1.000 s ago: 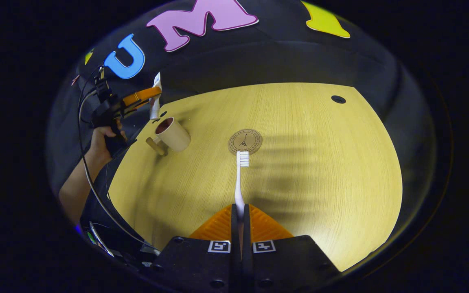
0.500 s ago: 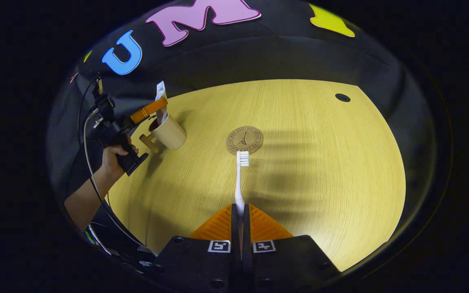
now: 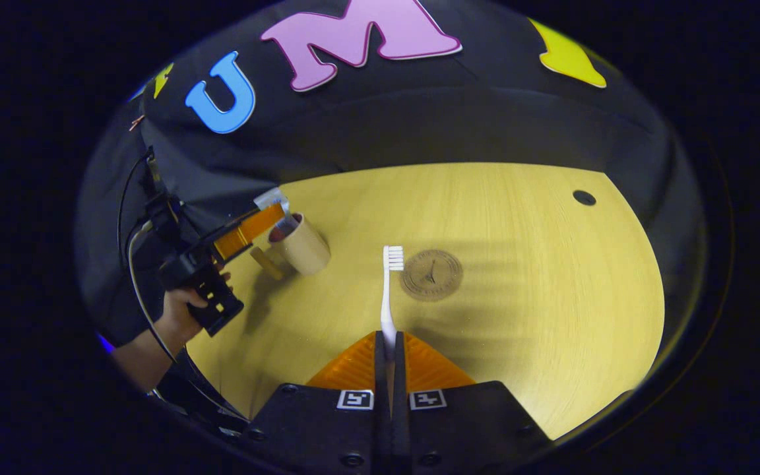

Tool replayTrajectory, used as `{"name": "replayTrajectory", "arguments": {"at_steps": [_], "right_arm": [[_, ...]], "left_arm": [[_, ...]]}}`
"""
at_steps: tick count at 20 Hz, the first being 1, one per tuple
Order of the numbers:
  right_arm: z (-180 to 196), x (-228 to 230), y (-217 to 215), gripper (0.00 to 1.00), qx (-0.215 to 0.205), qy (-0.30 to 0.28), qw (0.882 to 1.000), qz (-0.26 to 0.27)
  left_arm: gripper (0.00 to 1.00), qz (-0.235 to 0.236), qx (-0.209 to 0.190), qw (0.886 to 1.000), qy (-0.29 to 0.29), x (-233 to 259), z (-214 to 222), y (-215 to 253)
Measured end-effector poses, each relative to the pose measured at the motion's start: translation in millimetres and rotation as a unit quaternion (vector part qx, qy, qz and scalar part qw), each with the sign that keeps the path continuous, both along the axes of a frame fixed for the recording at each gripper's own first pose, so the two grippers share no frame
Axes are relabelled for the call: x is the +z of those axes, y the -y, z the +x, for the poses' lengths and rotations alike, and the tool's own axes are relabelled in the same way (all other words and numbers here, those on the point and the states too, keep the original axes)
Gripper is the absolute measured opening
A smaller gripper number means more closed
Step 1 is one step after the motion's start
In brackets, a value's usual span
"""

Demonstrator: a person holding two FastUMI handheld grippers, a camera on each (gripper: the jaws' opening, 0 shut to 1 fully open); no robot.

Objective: Put the toothbrush and toothpaste on the desktop into the cup, then pick up the cup and place it on the coaster on the desktop.

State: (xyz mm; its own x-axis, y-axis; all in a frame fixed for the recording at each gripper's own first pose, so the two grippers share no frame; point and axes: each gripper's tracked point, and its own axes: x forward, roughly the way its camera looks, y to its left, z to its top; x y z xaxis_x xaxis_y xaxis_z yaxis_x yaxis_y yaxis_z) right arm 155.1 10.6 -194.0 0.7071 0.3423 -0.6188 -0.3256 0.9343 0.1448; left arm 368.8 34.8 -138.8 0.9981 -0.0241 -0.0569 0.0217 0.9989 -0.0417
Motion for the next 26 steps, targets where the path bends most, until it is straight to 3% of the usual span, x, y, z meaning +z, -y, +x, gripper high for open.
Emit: {"name": "replayTrajectory", "arguments": {"at_steps": [9, 14, 20, 26], "right_arm": [[76.9, 67.0, -110.5, 0.05, 0.041, 0.122, 0.989, 0.073], [122.0, 93.7, -158.7, 0.05, 0.011, 0.183, 0.974, 0.137], [155.2, 75.3, -193.6, 0.05, -0.012, 0.212, 0.964, 0.163], [166.6, 48.0, -198.5, 0.05, -0.039, 0.242, 0.954, 0.171]], "left_arm": [[0.98, -0.041, 0.05, 0.998, 0.0, -0.1, -102.1, -22.3], [0.97, -0.07, 0.057, 0.996, -0.001, -5.0, -127.1, -34.9], [0.98, -0.094, 0.064, 0.994, -0.002, -17.4, -133.1, -58.8], [0.98, -0.117, 0.071, 0.991, 0.008, -29.5, -127.9, -79.7]]}}
